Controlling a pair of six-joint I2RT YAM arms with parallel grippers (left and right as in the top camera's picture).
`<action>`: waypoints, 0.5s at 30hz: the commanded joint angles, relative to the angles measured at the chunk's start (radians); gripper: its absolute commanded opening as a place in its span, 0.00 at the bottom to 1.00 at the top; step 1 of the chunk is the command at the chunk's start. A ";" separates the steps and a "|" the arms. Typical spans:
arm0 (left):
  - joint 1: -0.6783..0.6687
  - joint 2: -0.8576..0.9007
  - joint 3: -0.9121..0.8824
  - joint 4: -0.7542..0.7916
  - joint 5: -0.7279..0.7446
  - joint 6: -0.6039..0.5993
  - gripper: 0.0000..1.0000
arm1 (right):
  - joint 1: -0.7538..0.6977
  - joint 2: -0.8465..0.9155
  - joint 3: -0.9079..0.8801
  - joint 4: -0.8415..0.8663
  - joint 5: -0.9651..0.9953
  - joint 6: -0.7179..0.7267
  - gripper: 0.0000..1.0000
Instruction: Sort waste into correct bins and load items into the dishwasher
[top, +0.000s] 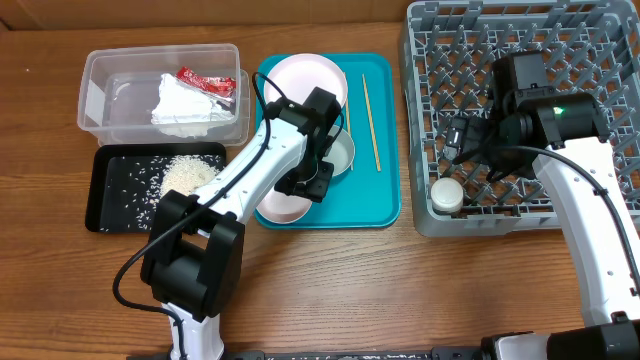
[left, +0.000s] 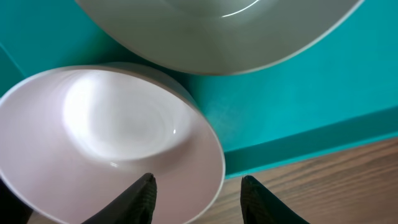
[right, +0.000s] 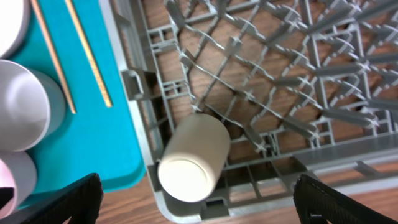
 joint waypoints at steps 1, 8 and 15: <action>-0.001 -0.001 0.102 -0.032 -0.010 0.001 0.47 | 0.002 -0.001 0.020 0.034 -0.066 -0.003 1.00; 0.002 -0.001 0.255 -0.067 -0.010 0.008 0.62 | 0.002 -0.001 0.020 0.094 -0.226 -0.003 1.00; 0.040 -0.001 0.321 -0.017 -0.005 0.015 0.78 | 0.002 -0.001 0.020 0.172 -0.321 -0.003 1.00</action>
